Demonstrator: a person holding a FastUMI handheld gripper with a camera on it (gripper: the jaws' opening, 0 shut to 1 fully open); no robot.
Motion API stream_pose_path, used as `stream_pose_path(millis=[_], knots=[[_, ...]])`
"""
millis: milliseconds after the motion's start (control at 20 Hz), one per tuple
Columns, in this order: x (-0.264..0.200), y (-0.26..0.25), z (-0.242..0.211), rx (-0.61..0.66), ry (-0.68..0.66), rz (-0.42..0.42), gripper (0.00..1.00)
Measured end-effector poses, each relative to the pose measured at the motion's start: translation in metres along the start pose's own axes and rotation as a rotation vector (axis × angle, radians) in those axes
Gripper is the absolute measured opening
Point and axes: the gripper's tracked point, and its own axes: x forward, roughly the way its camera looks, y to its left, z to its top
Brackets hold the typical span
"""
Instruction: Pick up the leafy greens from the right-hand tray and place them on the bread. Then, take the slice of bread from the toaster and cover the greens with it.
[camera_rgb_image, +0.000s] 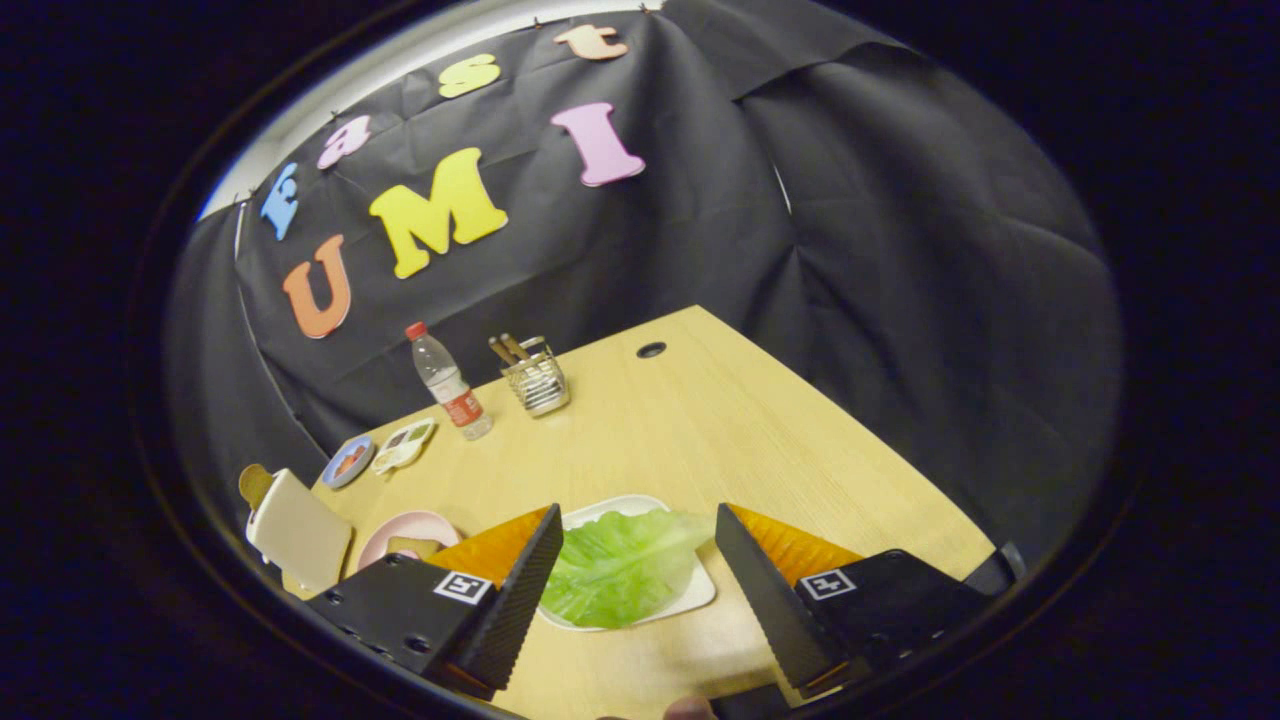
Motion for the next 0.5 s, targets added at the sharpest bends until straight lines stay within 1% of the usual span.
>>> stream_pose_path(millis=[250,350,500], knots=[[0.023,-0.012,-0.013,0.060,0.050,-0.036,0.95],[0.029,-0.019,-0.016,0.092,0.069,-0.044,0.91],[0.040,-0.023,-0.021,0.143,0.086,-0.052,0.92]])
